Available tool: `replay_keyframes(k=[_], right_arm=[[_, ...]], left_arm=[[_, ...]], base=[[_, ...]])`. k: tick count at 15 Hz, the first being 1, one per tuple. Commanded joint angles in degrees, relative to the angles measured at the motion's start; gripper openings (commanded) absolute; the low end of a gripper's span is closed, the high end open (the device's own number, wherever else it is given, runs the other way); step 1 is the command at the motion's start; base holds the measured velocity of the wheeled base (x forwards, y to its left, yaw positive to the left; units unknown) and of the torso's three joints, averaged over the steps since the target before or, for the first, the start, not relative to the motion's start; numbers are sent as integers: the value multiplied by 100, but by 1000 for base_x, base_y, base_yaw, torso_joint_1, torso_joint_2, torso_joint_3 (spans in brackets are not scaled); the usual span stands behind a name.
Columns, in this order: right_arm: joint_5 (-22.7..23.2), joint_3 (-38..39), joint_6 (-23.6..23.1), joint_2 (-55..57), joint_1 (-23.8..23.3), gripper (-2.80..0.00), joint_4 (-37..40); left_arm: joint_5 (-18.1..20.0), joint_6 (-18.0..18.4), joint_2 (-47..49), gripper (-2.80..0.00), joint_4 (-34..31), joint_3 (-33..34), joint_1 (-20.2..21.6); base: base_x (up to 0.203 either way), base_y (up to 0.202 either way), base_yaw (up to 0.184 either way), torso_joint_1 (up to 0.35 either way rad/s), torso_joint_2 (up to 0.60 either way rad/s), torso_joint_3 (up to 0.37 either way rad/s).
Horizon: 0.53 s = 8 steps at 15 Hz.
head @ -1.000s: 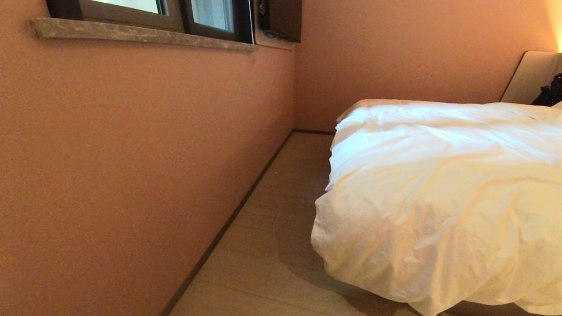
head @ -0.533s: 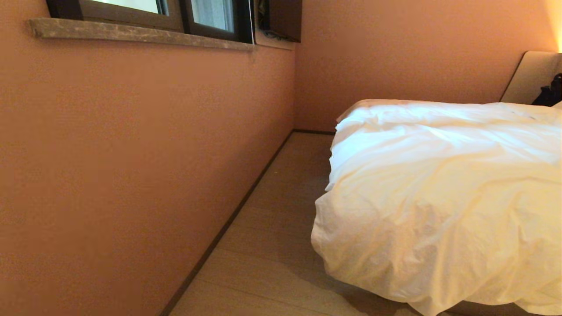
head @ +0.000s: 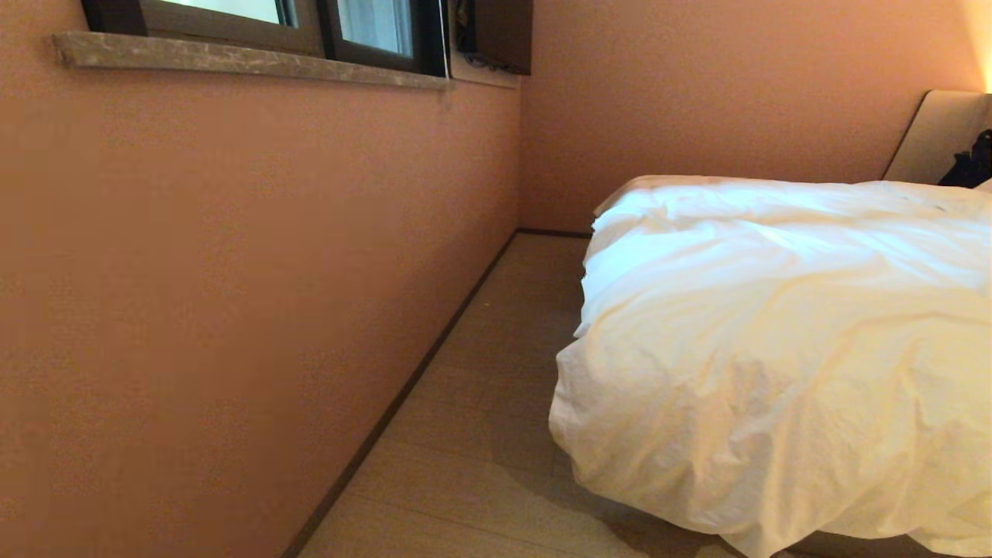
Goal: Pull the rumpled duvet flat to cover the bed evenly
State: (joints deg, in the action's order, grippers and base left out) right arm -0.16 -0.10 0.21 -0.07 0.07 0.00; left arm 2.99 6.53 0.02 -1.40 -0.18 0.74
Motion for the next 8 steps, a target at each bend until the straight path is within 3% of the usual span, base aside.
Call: replay_keyframes(k=[1, 8], right_arm=[[-2, 1, 6, 7, 1, -280, 8], [7, 1, 14, 7, 10, -280, 0]], left_arm=[[0, 6, -2, -280, 0, 1, 5], [0, 6, -2, -280, 0, 1, 5]], base=[[0, 0, 0, 0, 0, 0], [0, 0, 0, 0, 0, 0]])
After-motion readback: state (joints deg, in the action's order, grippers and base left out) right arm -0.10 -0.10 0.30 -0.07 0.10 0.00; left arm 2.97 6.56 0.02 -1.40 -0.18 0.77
